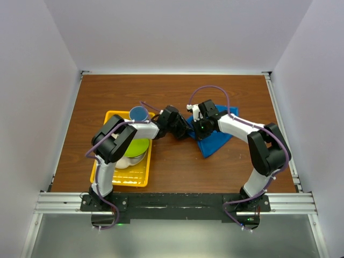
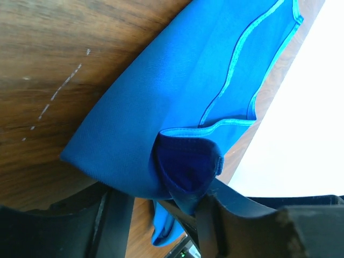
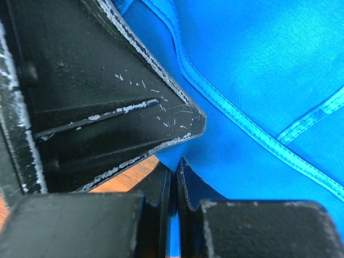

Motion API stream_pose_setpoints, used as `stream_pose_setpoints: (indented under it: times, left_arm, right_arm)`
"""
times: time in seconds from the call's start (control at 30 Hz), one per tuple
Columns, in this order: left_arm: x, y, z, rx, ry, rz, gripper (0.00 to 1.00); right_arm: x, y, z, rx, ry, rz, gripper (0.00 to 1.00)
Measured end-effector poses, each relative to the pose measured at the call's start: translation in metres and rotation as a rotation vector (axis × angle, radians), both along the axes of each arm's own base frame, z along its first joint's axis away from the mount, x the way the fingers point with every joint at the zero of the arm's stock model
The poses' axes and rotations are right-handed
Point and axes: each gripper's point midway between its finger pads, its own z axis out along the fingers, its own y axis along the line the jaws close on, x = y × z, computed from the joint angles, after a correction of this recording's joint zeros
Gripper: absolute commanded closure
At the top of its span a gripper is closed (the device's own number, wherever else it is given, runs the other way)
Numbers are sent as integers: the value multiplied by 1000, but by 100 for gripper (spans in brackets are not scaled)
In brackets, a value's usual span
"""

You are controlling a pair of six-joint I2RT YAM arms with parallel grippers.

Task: Fold the napkin, place the utensils inside, and roll it up
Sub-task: Roll the napkin with the utensil

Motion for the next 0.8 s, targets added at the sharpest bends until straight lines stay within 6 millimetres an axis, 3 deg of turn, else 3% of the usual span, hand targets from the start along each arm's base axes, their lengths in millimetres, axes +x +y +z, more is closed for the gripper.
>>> stream_pose_setpoints:
  times: [0.1, 0.23, 0.33, 0.4, 0.47, 0.5, 0.57, 0.6, 0.67, 0.7, 0.8]
  left_arm:
    - [2, -1, -3, 10, -10, 6, 70]
    - [4, -1, -9, 25, -26, 3, 76]
    - [4, -2, -11, 27, -33, -2, 95]
    - [4, -3, -13, 26, -33, -5, 98]
    - [3, -4, -13, 24, -36, -11, 100]
    - [3, -4, -12, 25, -38, -16, 100]
    - [4, -6, -12, 34, -39, -29, 100]
    - [4, -6, -11, 35, -38, -33, 100]
    - [4, -7, -11, 41, -35, -41, 100]
    - [3, -7, -11, 44, -34, -48, 100]
    - [2, -7, -10, 55, -19, -62, 100]
  right_arm:
    - [0, 1, 0, 3, 0, 9, 100]
    - [-2, 2, 0, 9, 2, 22, 100]
    - [-2, 2, 0, 10, 1, 29, 100]
    - [-2, 2, 0, 9, 0, 32, 100]
    - [-2, 2, 0, 7, 0, 36, 85]
    - [-2, 1, 0, 5, 0, 38, 68]
    - [-2, 0, 0, -1, -4, 33, 60]
    - [-2, -1, 2, -5, -10, 34, 47]
    - [-4, -5, 8, -23, -33, 36, 34]
    - [-5, -6, 12, -31, -47, 32, 28]
    - [-6, -6, 32, -68, -135, 48, 24]
